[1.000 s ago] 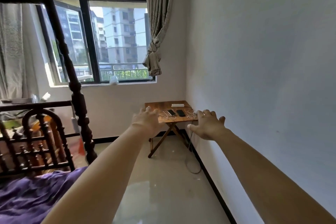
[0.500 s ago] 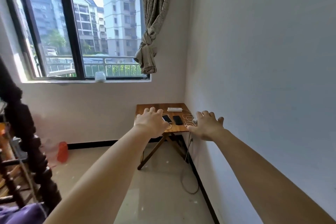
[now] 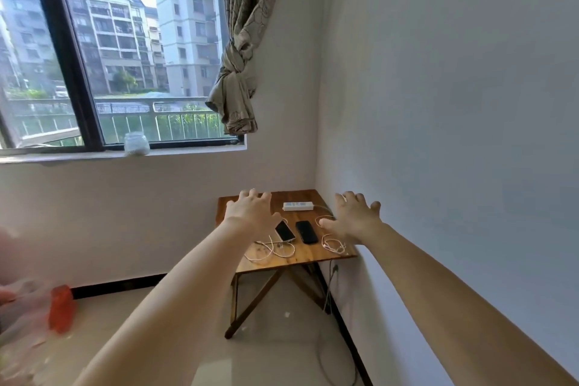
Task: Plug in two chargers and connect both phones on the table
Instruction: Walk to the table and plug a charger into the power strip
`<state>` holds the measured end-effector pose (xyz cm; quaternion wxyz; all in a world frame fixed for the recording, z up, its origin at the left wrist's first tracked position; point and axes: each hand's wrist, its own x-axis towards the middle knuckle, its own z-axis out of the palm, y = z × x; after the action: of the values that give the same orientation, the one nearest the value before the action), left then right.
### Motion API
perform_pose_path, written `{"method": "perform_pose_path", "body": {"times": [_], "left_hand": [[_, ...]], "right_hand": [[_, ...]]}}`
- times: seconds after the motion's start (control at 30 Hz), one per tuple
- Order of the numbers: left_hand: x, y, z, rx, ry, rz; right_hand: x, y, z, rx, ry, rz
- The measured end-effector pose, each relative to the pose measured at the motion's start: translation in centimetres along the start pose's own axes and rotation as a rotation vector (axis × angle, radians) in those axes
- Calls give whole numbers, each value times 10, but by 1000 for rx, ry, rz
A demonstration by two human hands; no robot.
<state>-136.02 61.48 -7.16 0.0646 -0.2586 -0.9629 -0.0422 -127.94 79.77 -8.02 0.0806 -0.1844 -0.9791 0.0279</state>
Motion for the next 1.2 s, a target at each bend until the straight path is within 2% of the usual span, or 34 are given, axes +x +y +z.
{"method": "perform_pose_path", "body": {"times": [0.37, 0.73, 0.93, 1.2], "left_hand": [[203, -23, 59, -62, -14, 39], [391, -6, 139, -133, -80, 25], [484, -5, 193, -146, -138, 10], [576, -4, 292, -186, -307, 54]], "right_hand": [[190, 11, 55, -11, -43, 47], [381, 66, 133, 16, -123, 77], [465, 93, 188, 27, -193, 109], [547, 125, 274, 56, -314, 204]]}}
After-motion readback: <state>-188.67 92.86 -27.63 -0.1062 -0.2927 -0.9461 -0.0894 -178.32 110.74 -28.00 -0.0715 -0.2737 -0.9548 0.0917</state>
